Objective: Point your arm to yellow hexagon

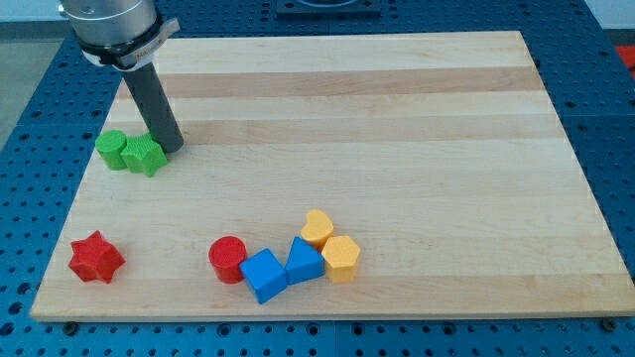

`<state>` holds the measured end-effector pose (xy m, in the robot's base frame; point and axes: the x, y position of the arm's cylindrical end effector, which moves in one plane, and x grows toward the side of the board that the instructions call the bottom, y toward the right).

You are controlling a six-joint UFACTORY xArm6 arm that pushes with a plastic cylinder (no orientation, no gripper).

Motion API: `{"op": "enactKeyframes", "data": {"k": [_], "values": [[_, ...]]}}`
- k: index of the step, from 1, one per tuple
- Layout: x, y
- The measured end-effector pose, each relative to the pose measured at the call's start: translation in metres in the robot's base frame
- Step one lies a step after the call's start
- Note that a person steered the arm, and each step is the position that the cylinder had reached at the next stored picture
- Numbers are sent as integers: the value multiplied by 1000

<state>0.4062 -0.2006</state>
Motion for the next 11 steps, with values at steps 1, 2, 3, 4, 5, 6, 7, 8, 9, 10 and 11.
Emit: {"op": "enactKeyframes", "data": {"k": [1, 2, 3, 4, 5, 6, 7, 8, 9, 10, 11], "values": [[-6, 29], [-7, 46], [-7, 53], [-7, 107], [-3, 183], [16, 255], [30, 293], [32, 307], [33, 313], [33, 318], [33, 323]]}}
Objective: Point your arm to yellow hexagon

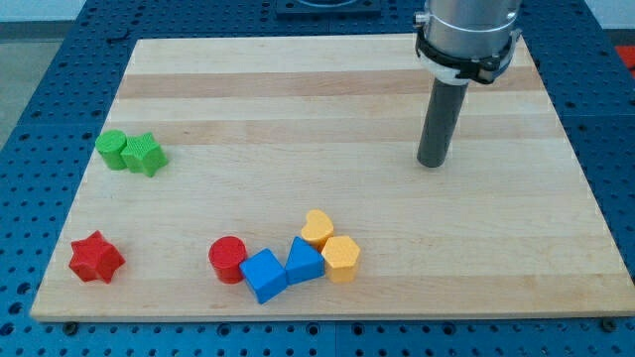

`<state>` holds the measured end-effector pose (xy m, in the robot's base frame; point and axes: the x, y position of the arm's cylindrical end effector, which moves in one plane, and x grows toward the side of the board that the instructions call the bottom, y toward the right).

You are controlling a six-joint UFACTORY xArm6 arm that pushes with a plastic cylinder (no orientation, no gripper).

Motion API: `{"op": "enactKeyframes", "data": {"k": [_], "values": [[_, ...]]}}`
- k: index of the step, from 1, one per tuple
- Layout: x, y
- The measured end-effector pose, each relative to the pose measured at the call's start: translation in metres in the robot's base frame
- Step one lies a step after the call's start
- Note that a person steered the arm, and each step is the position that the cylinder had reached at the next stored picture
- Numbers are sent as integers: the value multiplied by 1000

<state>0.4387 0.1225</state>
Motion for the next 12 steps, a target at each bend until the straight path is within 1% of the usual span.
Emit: {"op": "enactKeyframes", "data": {"k": [7, 8, 9, 10, 12], "values": [[2, 41], [42, 66], [94, 95], [131, 98], [166, 92]]}}
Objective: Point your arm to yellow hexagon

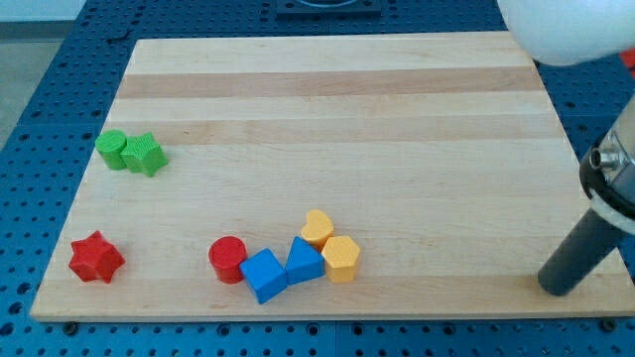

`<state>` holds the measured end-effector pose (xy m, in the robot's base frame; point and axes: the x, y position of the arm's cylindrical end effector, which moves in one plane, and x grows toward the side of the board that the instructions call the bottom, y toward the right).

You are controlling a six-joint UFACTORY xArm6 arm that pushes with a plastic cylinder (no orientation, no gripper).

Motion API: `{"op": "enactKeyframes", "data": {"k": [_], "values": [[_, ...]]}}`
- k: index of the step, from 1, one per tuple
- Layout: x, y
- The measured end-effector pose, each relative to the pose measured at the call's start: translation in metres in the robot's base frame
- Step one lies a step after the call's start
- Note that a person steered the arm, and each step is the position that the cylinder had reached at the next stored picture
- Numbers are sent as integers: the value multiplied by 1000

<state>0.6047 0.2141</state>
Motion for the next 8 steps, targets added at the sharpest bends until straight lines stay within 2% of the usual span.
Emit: {"op": "enactKeyframes", "data": {"k": [1, 4, 6, 7, 8], "values": [[14, -31], [14, -89], [14, -168], [11, -204], [-12, -206]]}}
